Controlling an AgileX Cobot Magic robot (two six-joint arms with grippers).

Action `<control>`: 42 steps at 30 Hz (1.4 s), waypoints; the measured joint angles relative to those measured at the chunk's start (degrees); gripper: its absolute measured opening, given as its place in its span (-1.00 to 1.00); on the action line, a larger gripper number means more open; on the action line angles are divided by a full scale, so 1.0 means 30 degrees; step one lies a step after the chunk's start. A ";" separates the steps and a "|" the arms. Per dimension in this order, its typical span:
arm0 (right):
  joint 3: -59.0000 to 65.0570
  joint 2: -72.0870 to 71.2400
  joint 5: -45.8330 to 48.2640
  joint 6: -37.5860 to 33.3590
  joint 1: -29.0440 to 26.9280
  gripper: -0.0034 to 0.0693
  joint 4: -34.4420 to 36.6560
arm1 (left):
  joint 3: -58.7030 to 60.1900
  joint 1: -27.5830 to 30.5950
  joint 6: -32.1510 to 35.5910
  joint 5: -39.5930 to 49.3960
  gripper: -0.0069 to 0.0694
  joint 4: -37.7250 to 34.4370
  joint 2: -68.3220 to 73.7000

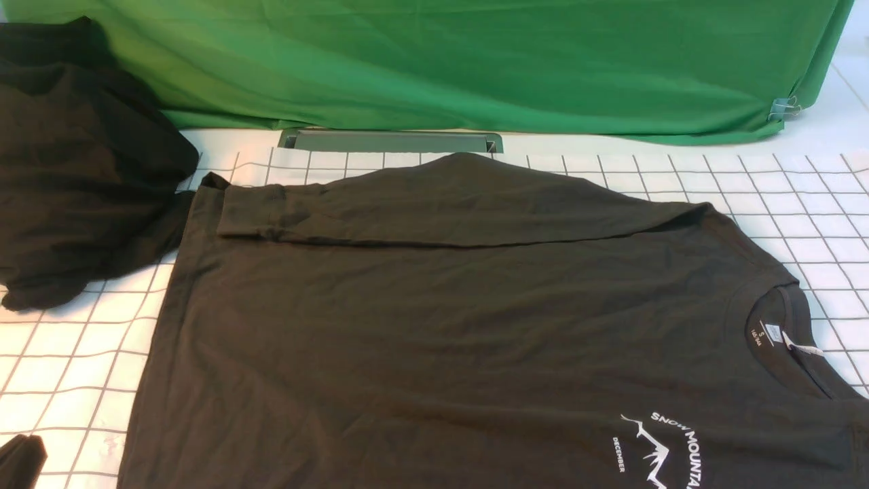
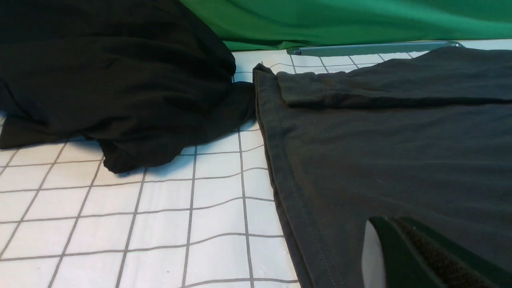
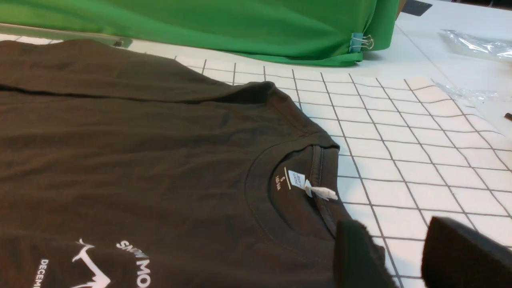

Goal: Fold a long-sleeved shirt over a white checkered tablecloth.
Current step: 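Grasp the left edge of the dark T-shirt lying flat on the table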

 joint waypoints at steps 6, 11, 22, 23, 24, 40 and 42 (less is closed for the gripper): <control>0.0000 0.0000 0.0000 0.0000 0.0000 -0.24 0.0000 | 0.0000 0.0000 0.0000 0.0000 -0.81 0.0000 0.0000; 0.0000 0.0000 0.0000 0.0000 0.0000 -0.24 0.0000 | 0.0000 0.0000 0.0000 0.0000 -0.81 0.0000 0.0000; 0.0000 0.0000 0.0000 0.0000 0.0000 -0.24 0.0019 | 0.0000 0.0000 0.0057 -0.0521 -0.81 0.0168 0.0000; 0.0000 0.0000 0.0000 0.0000 0.0000 -0.24 0.0001 | 0.0000 0.0000 -0.0115 -0.0877 -0.81 -0.0138 0.0000; 0.0000 0.0000 0.0000 0.0000 0.0000 -0.24 0.0001 | 0.0000 0.0000 -0.0637 -0.1383 -0.81 -0.0978 0.0000; 0.0000 0.0000 -0.0024 0.0000 0.0000 -0.24 0.0001 | -0.0136 0.0000 -0.9094 -1.3749 -0.81 -0.5651 0.0000; 0.0000 0.0000 -0.0024 0.0000 0.0000 -0.24 0.0001 | -0.1100 0.0000 -0.9744 -1.3783 -0.81 -0.4860 0.0000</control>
